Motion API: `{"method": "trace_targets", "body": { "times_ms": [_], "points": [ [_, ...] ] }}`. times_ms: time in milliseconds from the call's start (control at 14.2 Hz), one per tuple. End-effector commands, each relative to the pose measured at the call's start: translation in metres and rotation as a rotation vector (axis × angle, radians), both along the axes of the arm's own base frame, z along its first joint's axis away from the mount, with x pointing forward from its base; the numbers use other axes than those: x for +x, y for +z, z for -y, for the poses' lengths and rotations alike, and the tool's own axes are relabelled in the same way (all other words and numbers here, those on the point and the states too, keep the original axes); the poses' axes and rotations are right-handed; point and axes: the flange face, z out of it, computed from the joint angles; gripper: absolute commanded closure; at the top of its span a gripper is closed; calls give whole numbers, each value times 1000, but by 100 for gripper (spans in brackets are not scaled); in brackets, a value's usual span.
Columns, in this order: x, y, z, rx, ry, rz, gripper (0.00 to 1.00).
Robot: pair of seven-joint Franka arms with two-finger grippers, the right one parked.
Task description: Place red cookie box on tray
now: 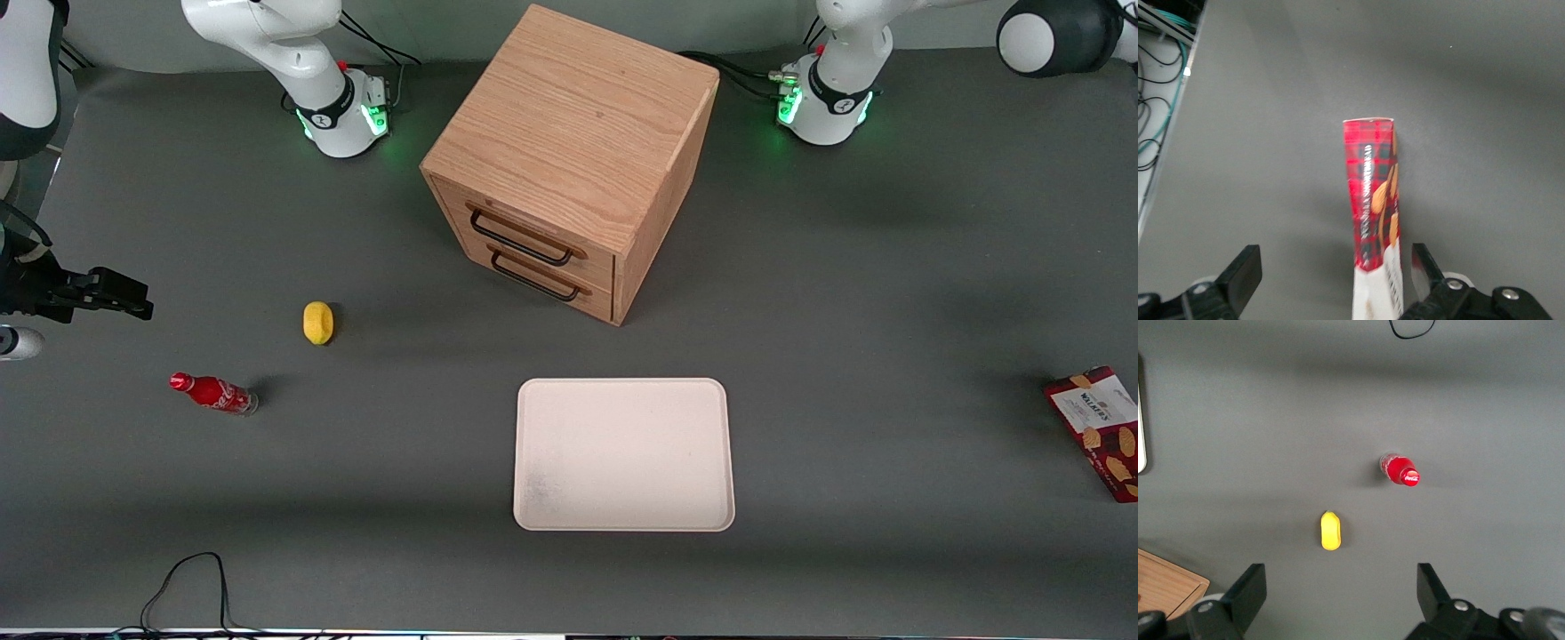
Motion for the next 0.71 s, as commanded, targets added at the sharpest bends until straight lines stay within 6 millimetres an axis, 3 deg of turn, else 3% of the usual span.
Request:
{"method": "trace_targets", "body": {
  "times_ms": [0, 282, 353, 424, 494, 565, 635],
  "points": [
    [7, -36, -9, -39, 31, 46, 0],
    [4, -78, -14, -42, 44, 34, 4],
    [2, -84, -14, -46, 51, 25, 23],
    [0, -87, -14, -50, 54, 15, 54],
    [-1, -89, -13, -49, 41, 3, 72],
    [-1, -90, -10, -48, 33, -9, 100],
    [-1, -91, -9, -37, 21, -14, 100]
  ]
}}
